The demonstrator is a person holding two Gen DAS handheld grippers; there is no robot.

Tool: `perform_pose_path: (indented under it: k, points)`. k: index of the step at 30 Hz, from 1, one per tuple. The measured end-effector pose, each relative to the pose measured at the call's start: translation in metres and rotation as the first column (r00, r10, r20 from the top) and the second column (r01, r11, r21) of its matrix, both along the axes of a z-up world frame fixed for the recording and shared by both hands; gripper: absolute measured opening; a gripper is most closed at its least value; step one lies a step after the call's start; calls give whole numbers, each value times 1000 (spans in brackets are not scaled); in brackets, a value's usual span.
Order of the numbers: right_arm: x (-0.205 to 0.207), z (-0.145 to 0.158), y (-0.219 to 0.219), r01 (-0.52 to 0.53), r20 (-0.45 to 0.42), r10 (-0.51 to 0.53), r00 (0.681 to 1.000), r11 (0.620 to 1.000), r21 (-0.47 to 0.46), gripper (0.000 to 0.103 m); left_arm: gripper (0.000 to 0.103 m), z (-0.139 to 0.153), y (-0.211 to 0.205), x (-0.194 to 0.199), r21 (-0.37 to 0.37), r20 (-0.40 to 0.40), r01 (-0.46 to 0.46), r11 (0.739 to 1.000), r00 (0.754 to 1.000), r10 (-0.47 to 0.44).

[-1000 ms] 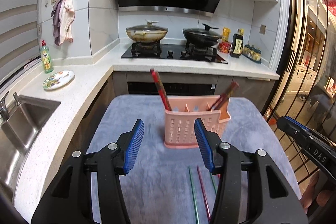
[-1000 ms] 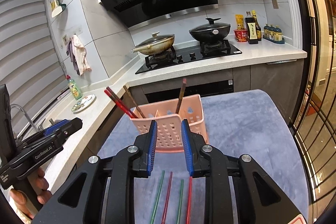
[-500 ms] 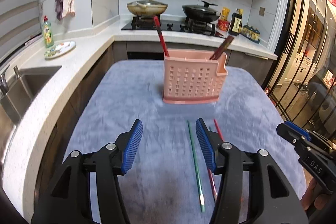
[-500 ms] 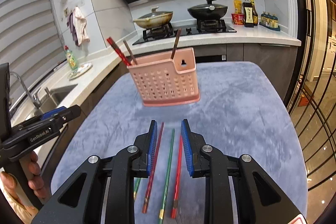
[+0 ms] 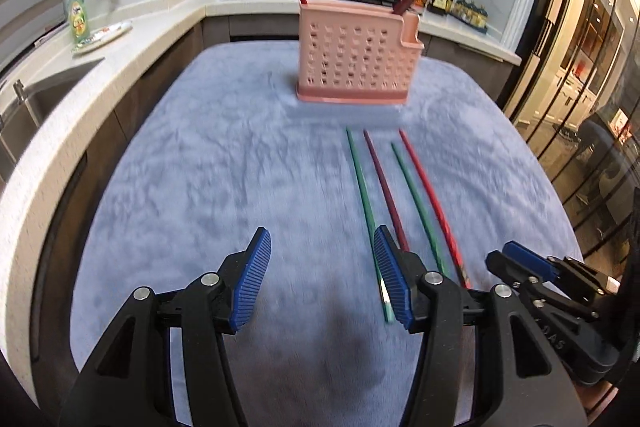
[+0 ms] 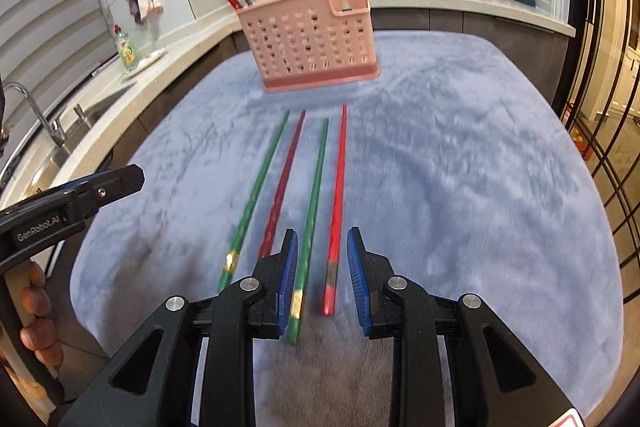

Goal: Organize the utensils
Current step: 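Withdraw both open tools back over the remaining chopsticks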

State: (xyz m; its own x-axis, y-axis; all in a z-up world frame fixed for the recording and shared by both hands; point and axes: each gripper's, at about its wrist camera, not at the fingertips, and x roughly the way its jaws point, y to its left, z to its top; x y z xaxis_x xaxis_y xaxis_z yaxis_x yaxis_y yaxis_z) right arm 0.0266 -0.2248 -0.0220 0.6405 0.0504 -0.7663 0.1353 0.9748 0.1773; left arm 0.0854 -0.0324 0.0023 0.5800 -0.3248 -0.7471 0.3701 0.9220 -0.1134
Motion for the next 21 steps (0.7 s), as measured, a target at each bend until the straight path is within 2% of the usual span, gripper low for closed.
perform_pose_path:
  k: [8,21]
  points:
    - [-1,-22,4,1,-44,-1,999,1000,4,26,51,-19,-2,-10,17,-45,17,1000,999,-16]
    - [3,-39,4,0,-74,-1,997,1000,-3,23,51,-36,-11,-18,36,-84,47,998,996,-44]
